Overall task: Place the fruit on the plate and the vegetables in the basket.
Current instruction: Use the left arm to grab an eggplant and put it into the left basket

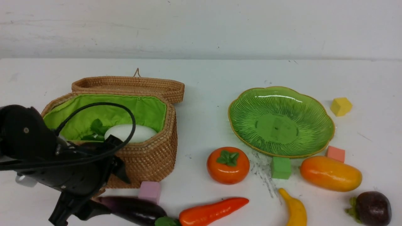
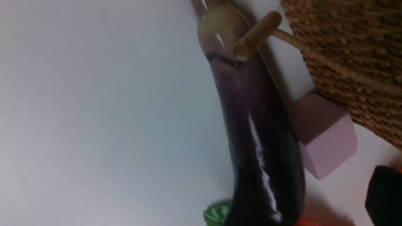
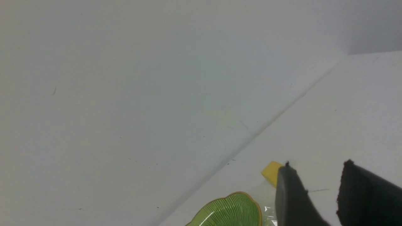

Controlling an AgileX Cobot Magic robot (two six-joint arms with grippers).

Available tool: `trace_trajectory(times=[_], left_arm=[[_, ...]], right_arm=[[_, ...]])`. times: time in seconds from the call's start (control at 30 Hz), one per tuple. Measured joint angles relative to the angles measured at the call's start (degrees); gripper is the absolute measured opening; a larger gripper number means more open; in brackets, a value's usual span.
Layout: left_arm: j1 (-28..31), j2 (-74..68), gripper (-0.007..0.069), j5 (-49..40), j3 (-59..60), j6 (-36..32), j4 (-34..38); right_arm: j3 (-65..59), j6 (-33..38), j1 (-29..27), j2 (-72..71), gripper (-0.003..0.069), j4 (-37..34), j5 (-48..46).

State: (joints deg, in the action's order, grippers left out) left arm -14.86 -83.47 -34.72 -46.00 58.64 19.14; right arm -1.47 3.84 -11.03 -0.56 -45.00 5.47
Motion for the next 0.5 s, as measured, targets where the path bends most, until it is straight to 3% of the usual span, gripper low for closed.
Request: trace_trajectory(times=[0.5], left_arm=[[0.0,-10.5,0.0479,0.1,0.0,-2.1,2.2]], right_arm=[[0.0,0.0,0.0,0.0,0.0245,0.0,0.1]])
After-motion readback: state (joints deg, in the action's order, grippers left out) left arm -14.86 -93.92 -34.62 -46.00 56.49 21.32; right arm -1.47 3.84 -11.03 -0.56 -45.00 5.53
